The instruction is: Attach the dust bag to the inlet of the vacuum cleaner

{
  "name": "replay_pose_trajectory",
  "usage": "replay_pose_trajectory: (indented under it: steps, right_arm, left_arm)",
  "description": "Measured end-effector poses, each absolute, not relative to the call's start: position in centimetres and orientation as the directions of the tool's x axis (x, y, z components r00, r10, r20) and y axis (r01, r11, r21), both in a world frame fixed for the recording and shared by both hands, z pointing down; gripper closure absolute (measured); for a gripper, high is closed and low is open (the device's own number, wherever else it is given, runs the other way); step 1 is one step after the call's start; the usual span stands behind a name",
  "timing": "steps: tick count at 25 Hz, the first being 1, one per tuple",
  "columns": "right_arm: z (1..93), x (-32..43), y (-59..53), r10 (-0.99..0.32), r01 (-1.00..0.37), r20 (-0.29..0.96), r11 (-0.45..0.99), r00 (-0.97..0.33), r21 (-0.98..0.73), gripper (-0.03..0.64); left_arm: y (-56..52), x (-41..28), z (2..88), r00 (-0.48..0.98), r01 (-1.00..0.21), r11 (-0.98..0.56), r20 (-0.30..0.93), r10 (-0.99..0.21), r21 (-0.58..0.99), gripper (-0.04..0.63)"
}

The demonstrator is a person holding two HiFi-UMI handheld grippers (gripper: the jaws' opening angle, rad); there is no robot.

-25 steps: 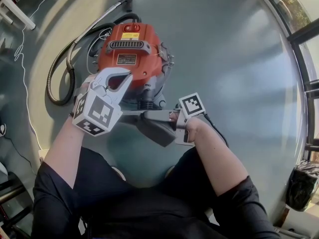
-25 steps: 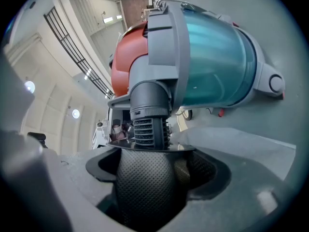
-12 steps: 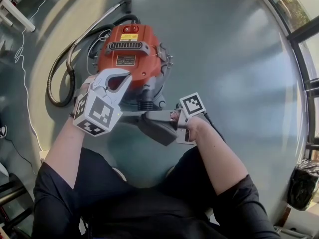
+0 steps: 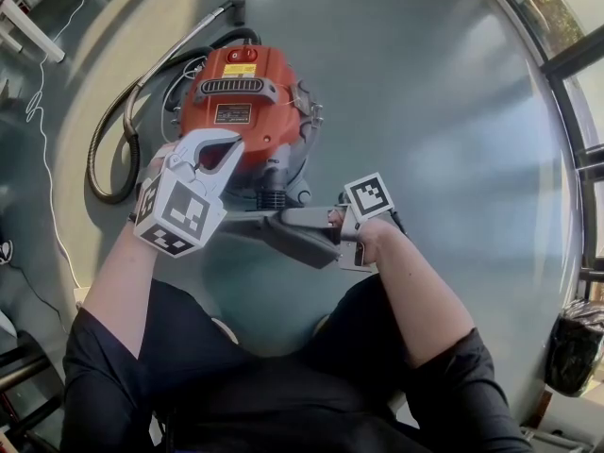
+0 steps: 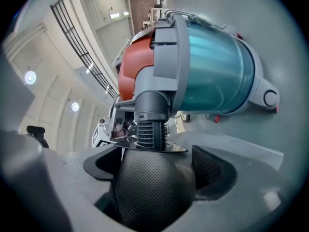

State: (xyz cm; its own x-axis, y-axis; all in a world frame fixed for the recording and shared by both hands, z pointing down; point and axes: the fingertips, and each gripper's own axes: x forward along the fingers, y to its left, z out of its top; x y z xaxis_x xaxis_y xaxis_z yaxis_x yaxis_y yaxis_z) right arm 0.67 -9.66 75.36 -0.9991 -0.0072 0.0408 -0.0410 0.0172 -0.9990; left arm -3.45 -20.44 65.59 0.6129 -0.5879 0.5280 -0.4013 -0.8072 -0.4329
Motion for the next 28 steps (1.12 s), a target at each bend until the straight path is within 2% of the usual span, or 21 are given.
replay_pose_trajectory:
  steps: [11,28]
  right_arm:
    - [75.3,3.1,-9.6,-0.027,-0.072,0.071,0.027,-0.997,-0.997,0.186]
    - [74.0,10.9,-11.3,-0.183,-0.128,0.12,0.031,-0.976,-0.991,0.187]
  left_arm:
    - [-20.4,-3.3,65.4,0.607,-0.394,-0.804,0.531,-0.591,-0.445,0.583]
    - [-20.5,-3.3,65.3,0.61,-0.394,-0.803,0.526,-0.592,-0.447,0.583]
